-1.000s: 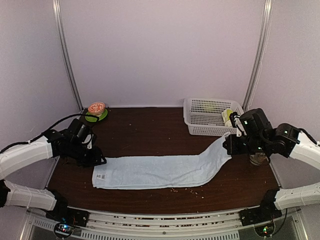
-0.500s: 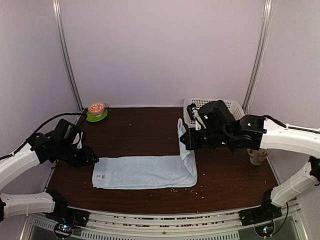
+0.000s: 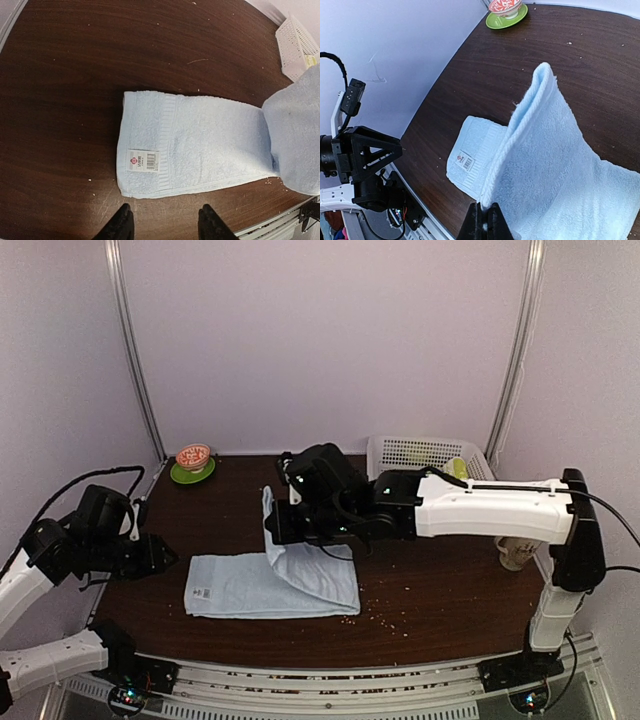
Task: Roll the towels
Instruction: Fold the towel at the center of the board.
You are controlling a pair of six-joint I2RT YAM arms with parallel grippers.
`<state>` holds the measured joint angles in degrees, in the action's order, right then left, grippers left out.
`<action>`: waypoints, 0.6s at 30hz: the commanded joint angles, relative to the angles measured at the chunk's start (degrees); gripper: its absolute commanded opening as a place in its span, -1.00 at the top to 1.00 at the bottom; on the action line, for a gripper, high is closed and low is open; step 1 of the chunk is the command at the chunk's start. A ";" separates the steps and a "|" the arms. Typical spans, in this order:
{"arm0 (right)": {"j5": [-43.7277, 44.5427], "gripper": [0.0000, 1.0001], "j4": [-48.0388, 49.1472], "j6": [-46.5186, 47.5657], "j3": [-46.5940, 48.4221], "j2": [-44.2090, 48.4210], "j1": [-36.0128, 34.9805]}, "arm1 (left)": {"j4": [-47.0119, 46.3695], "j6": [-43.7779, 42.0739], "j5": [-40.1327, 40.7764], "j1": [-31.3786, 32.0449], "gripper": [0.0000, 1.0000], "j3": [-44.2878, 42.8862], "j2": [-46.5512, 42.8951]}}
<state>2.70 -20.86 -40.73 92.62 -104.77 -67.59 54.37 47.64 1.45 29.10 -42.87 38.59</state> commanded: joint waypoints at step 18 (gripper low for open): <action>-3.49 1.00 -0.47 -4.60 19.29 -18.14 -3.14 | 7.47 1.41 4.75 0.25 0.11 -1.69 -7.32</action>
<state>-0.25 -21.30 -44.21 108.01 -122.15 -69.71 60.62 48.99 4.75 29.10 -42.87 32.27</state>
